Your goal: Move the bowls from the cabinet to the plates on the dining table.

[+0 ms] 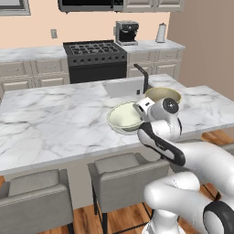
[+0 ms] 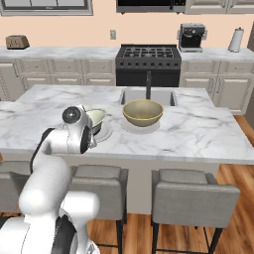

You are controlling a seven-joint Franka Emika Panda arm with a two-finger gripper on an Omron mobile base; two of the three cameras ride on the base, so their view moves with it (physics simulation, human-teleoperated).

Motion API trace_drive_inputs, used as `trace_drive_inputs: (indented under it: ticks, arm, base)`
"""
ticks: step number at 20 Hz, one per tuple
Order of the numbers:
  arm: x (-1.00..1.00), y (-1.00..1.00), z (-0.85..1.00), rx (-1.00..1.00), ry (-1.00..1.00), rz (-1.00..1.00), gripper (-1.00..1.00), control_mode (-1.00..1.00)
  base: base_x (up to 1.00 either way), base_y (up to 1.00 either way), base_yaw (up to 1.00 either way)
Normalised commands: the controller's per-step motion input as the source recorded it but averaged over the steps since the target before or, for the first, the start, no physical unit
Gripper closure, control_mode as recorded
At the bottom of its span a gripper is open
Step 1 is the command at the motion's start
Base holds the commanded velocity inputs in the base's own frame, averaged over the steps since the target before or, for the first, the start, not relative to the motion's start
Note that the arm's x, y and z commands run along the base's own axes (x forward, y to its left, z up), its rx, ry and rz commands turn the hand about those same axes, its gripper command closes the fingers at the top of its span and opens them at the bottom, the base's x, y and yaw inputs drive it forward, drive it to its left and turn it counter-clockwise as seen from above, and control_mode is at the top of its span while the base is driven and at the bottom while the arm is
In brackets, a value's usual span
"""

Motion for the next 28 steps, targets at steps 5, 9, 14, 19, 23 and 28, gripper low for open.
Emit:
trace_drive_inputs:
  ticks: [5, 9, 14, 19, 23, 28]
  arm:
    - [0.33, 0.00, -0.34, 0.00, 0.00, 0.05, 1.00, -1.00]
    - [0.30, 0.00, -0.18, 0.00, 0.00, 0.04, 1.00, -1.00]
    - [0.10, 0.00, -0.06, 0.00, 0.00, 0.04, 1.00, -1.00]
    - [-0.03, 0.00, 0.00, 0.00, -0.01, 0.01, -1.00, -1.00]
    - [-0.14, 0.00, 0.02, 0.00, -0.03, 0.00, -1.00, -1.00]
    - [-0.10, 0.00, 0.19, 0.00, -0.05, 0.01, -1.00, -1.00]
  base:
    - [0.00, 0.00, 0.00]
    - [0.00, 0.00, 0.00]
    - [0.00, 0.00, 0.00]
    - [0.00, 0.00, 0.00]
    - [0.00, 0.00, 0.00]
    - [0.00, 0.00, 0.00]
